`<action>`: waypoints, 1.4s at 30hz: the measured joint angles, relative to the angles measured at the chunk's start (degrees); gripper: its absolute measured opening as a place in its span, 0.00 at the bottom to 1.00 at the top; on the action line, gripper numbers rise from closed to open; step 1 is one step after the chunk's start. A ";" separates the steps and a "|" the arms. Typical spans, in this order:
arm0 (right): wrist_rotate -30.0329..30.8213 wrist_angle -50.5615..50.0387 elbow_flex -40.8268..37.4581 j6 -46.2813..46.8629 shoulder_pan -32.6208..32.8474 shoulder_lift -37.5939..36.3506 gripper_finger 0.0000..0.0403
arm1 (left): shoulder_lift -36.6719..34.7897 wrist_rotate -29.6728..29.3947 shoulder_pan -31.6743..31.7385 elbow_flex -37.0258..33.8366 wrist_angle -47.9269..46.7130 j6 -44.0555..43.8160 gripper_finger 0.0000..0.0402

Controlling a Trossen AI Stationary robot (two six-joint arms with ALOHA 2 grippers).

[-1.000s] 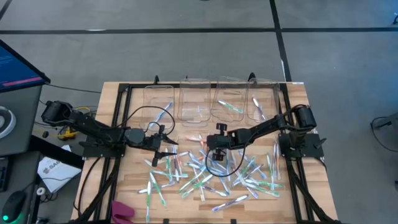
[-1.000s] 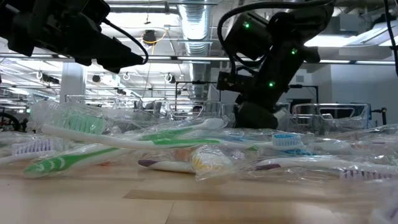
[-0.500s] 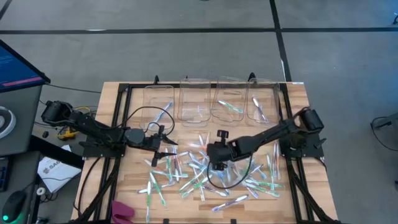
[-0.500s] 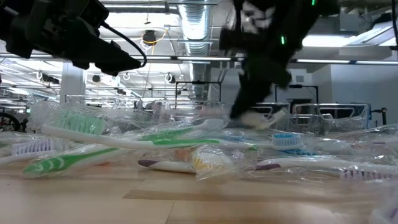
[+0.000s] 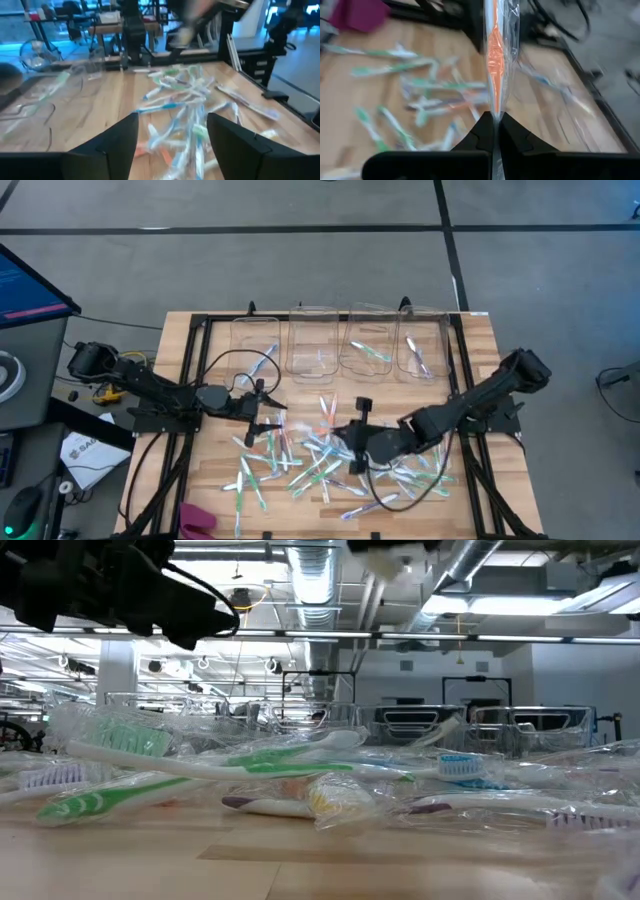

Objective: Pick & Place Toothbrushes
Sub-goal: Put the orange toothbrush into the middle left transparent bin

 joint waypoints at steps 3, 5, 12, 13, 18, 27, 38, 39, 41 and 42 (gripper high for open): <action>-0.02 3.75 -0.02 -3.24 1.15 0.02 0.00 | 2.81 -0.23 -0.02 0.00 6.24 0.00 0.64; 0.00 4.61 -0.02 -4.03 1.11 0.22 0.00 | 5.57 -0.22 0.00 0.00 10.62 0.00 0.68; -0.02 5.72 -0.04 -4.75 -0.62 0.59 0.00 | 15.98 5.14 0.00 0.02 30.39 1.71 0.75; -0.02 5.73 -0.04 -4.76 -0.82 0.59 0.00 | 17.10 5.19 0.00 0.04 32.30 1.84 0.76; -0.33 6.87 -0.04 -6.00 -1.49 0.59 0.00 | 20.94 5.17 0.00 0.79 38.07 2.82 0.76; -3.00 8.29 -0.04 -6.72 -3.40 0.59 0.00 | 23.95 6.88 0.00 5.45 38.68 3.04 0.76; -4.59 7.65 -0.04 -6.63 -3.56 0.59 0.00 | 23.95 8.08 0.00 8.09 38.75 4.30 0.76; -4.59 7.63 -0.04 -6.61 -3.56 0.59 0.00 | 23.95 9.00 0.00 8.39 38.73 4.33 0.76; -4.61 7.66 -0.04 -6.52 -3.56 0.59 0.00 | 23.95 11.39 0.00 9.04 38.70 4.33 0.76; -4.59 7.66 -0.04 -6.54 -3.56 0.59 0.00 | 23.95 12.38 0.00 9.30 38.72 4.31 0.76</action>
